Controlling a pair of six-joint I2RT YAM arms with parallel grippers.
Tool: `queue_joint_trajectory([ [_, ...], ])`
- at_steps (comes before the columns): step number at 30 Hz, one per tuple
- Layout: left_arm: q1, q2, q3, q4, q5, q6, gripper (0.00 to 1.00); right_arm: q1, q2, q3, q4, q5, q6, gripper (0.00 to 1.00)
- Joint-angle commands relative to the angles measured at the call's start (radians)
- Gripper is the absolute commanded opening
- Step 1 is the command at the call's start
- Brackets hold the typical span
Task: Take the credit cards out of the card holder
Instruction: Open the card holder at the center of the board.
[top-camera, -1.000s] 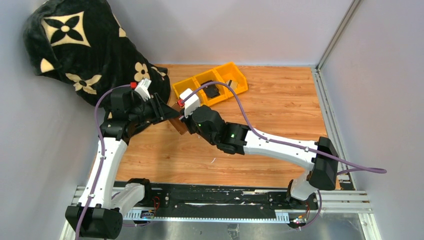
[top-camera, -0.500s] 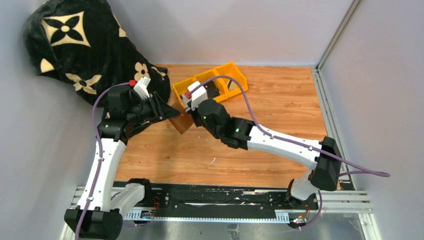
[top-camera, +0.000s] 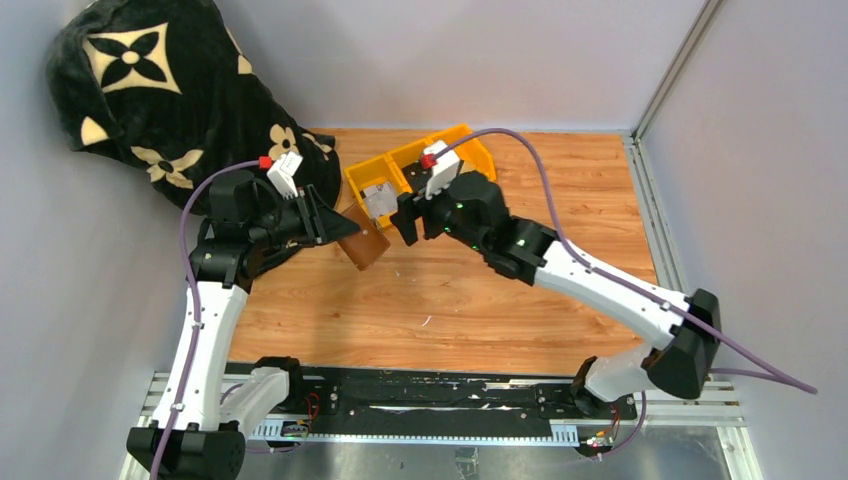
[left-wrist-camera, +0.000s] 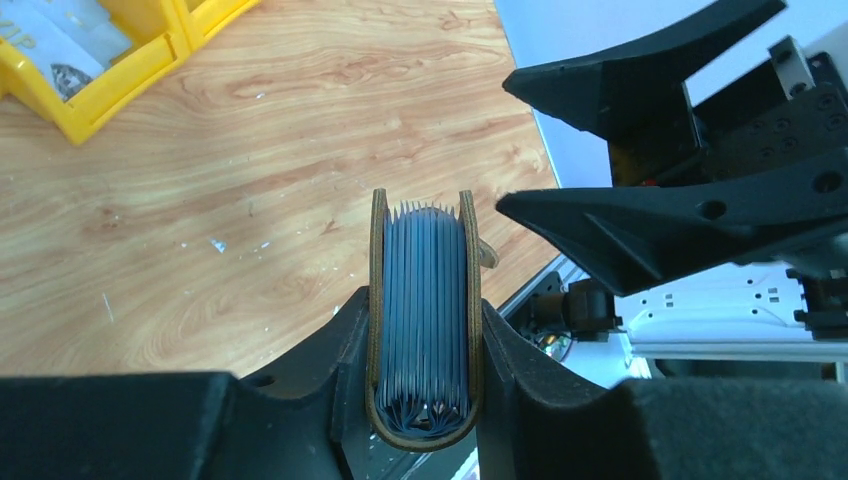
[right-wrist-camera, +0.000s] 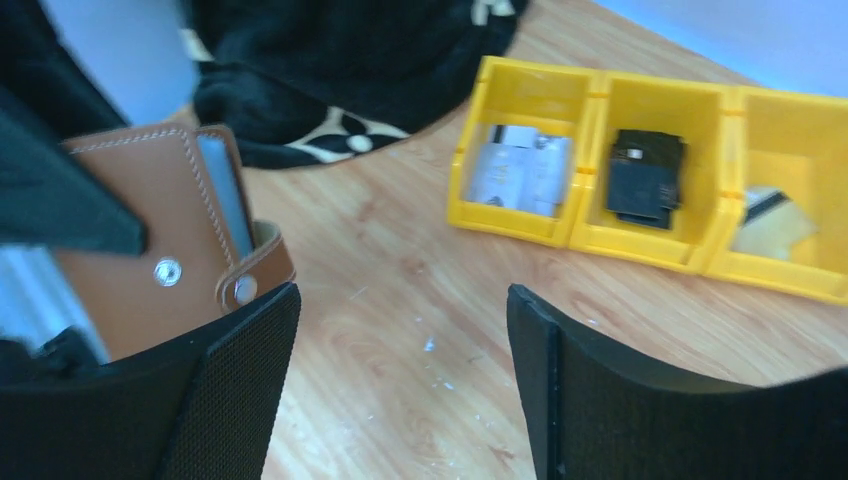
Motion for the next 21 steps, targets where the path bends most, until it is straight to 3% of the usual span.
queue_joint_trajectory([
  [1, 0.0, -0.024, 0.057, 0.043, 0.081, 0.008, 0.0, -0.089, -0.115, -0.127, 0.068, -0.429, 0.131, 0.8],
  [6, 0.001, -0.031, 0.06, 0.115, 0.123, -0.061, 0.0, -0.095, -0.19, -0.267, 0.258, -0.574, 0.209, 0.82],
  [11, 0.001, -0.045, 0.058, 0.166, 0.139, -0.106, 0.0, -0.094, -0.203, -0.393, 0.599, -0.655, 0.363, 0.83],
  [21, 0.0, -0.077, 0.044, 0.24, 0.168, -0.186, 0.0, -0.082, -0.094, -0.329, 0.645, -0.556, 0.41, 0.83],
])
